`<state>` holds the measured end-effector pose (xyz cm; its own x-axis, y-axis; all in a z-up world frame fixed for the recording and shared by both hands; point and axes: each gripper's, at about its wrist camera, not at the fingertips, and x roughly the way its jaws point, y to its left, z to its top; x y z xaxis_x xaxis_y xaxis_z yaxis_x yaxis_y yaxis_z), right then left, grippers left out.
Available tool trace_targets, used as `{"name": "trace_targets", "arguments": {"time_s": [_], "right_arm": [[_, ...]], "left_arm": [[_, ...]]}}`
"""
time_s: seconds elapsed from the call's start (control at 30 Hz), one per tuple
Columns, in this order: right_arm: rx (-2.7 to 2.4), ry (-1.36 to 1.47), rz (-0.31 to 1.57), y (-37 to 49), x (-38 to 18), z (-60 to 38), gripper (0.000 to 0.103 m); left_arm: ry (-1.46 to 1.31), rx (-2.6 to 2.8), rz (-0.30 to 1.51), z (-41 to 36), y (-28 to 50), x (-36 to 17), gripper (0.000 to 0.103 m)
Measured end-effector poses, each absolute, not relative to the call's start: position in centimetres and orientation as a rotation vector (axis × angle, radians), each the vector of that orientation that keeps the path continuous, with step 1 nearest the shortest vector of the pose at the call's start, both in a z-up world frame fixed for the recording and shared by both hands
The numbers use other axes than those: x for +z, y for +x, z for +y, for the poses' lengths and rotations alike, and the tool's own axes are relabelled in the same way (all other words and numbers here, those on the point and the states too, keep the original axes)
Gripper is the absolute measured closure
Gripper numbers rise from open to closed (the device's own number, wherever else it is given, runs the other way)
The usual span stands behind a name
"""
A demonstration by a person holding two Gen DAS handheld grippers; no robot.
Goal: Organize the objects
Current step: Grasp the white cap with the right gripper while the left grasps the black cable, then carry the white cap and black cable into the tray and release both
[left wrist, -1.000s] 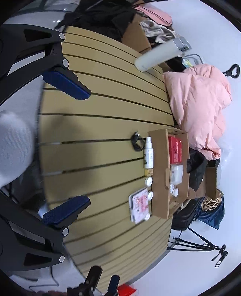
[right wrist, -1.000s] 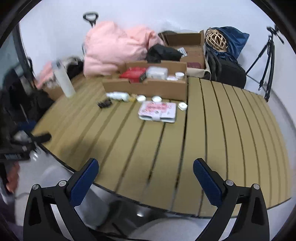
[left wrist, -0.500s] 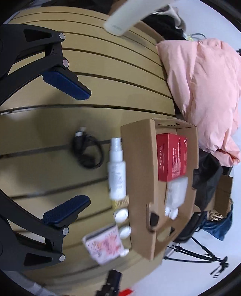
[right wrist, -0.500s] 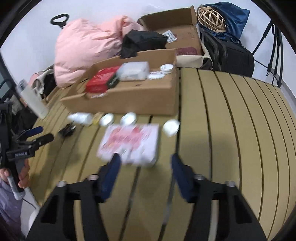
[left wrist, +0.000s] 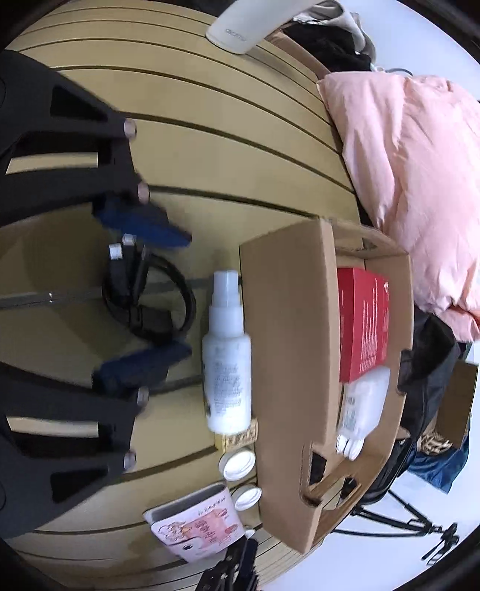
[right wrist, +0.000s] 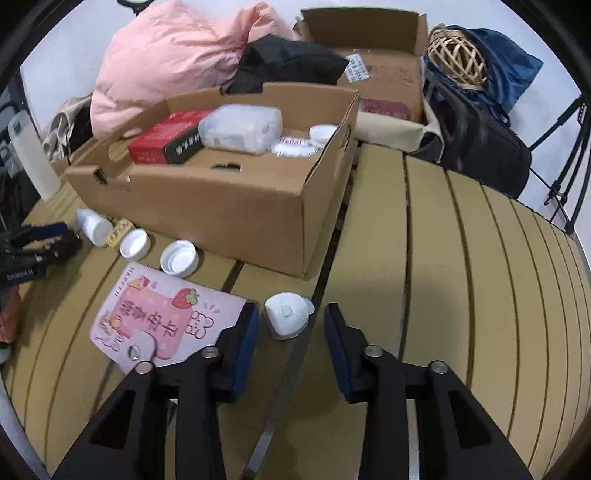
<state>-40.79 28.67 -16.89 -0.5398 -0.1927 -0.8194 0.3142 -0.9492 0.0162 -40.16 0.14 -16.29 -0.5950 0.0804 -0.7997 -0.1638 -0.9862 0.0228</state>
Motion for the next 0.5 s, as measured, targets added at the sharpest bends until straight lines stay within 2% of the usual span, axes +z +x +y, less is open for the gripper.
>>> {"name": "trace_targets", "arguments": {"time_s": [0.1,0.33,0.5], "right_arm": [[-2.550,1.283,0.233,-40.6,-17.1,28.3,0.075],[-2.555,1.275,0.214,-40.3,-16.8,28.3,0.076],[-2.646,1.250,0.189,-36.4,-12.7,29.1,0.077]], "left_arm": [[-1.332,2.696,0.146,0.3,-39.8,-16.2,0.060],[-1.321,2.707,0.027,-0.8,-37.4,-14.2,0.063],[-1.319,2.714,-0.094,-2.2,-32.1,-10.6,0.064]]}}
